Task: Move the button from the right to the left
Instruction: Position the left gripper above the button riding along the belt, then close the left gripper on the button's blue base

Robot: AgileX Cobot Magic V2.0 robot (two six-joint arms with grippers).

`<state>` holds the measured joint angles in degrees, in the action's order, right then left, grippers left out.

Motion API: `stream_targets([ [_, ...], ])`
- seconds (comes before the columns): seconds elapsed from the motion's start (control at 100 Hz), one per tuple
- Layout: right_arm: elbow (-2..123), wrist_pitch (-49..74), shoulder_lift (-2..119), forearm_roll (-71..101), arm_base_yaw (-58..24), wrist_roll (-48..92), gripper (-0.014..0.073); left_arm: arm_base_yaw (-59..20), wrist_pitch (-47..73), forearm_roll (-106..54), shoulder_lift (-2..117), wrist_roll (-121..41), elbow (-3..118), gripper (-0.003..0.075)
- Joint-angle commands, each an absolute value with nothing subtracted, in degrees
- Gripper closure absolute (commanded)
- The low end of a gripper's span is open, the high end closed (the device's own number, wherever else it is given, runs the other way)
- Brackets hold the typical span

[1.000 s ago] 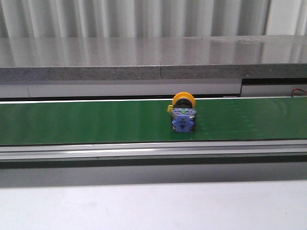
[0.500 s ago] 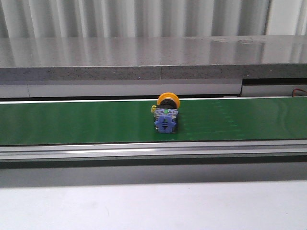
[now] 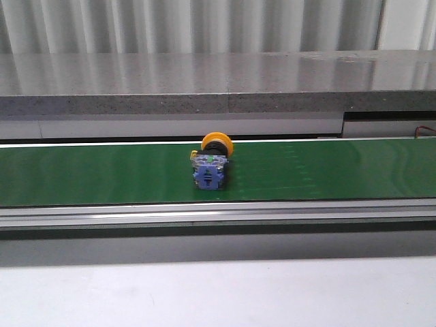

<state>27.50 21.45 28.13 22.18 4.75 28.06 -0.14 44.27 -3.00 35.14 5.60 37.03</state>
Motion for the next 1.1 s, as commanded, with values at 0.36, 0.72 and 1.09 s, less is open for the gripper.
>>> stream_targets([
  [0.36, 29.22, 17.63, 28.17, 22.63, 4.91, 28.5, 0.0662, -3.96, 41.54, -15.75, 49.12, 0.4, 48.39, 0.0082],
  [0.72, 29.22, 17.63, 28.17, 22.63, 4.91, 28.5, 0.0662, -21.3, 34.36, -11.69, 63.69, 7.37, 54.19, 0.0082],
  [1.09, 29.22, 17.63, 28.17, 22.63, 4.91, 28.5, 0.0662, -34.14, 30.69, -2.7, 79.86, 14.35, 60.58, 0.0082],
])
